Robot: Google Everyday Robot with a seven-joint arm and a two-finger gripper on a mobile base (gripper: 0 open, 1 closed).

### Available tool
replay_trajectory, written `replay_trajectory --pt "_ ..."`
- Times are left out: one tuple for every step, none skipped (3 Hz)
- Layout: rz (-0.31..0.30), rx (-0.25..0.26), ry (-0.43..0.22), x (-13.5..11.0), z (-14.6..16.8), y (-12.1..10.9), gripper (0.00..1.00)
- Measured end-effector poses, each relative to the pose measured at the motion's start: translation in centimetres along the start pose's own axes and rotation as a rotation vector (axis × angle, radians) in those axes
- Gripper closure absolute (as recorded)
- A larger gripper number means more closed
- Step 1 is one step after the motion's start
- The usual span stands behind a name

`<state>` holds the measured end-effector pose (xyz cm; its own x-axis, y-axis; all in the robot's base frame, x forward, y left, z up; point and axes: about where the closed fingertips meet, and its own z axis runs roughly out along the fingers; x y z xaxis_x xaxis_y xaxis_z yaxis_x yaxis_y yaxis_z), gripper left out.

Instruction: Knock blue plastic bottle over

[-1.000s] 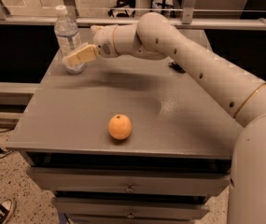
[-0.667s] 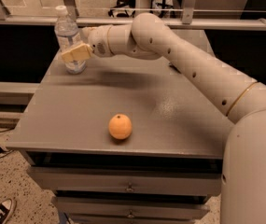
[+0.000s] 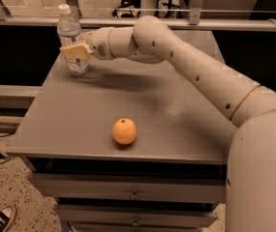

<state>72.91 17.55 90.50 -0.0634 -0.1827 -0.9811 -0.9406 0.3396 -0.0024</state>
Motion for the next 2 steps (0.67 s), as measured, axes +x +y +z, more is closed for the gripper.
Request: replay_trajectory --pt "-0.017 0.012 -0.011 -1.3 -1.7 -0.7 0.93" --pt "-0.09 0.023 0.016 -4.5 -5.7 -1.7 1.0"
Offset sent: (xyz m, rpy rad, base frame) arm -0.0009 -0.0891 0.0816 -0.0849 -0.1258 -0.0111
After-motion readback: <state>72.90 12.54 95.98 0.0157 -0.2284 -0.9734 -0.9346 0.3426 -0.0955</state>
